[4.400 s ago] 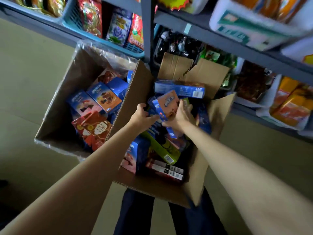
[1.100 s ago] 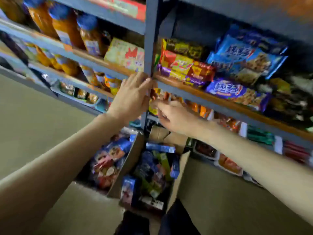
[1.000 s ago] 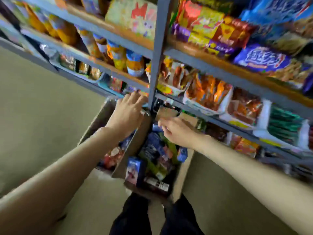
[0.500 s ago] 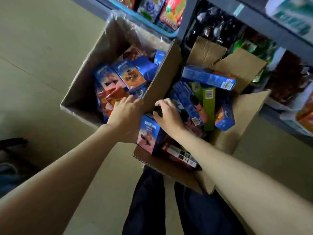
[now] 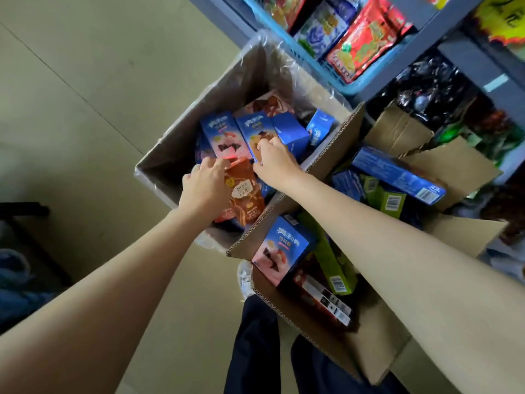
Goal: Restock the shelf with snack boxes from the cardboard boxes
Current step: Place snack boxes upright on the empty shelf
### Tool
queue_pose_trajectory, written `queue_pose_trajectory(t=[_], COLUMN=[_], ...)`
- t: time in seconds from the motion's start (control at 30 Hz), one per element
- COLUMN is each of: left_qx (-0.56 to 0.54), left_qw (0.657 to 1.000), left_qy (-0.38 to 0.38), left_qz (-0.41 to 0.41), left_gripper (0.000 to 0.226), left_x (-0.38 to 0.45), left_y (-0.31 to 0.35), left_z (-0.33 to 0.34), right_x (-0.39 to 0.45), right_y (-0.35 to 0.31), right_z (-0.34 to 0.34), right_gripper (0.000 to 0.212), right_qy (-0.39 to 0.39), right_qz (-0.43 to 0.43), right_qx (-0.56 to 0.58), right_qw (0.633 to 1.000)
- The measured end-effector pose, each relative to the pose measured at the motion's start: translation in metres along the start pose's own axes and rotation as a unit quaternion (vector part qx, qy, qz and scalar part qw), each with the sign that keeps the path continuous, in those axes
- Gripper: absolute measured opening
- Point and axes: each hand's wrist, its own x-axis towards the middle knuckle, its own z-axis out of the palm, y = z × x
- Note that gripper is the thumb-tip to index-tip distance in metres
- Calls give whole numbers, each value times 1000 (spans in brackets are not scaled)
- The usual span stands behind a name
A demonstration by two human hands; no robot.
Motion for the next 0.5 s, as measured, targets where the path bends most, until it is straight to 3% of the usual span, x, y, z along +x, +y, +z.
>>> queue_pose_trajectory(t=[0.1, 0.27, 0.37, 0.5], left_qx=[-19, -28, -13, -129], left_qw=[1000, 998, 998, 990], left_qy=[-9, -58, -56, -17], left_qz=[-4, -28, -29, -53], left_gripper=[51, 57, 54, 44], left_x=[9, 20, 32, 69], left_y=[-7, -33, -45, -37], left_z=[5, 14, 22, 25], right_x=[15, 31, 54, 98], right_y=[-1, -5, -5, -7], right_z=[-1, 18, 28, 39], right_gripper=[40, 61, 53, 55], right_qy=[-30, -162, -140, -91], right_qz=[9, -65, -22, 5], right_qx=[2, -61, -45, 0], right_qw=[999, 983, 989, 996])
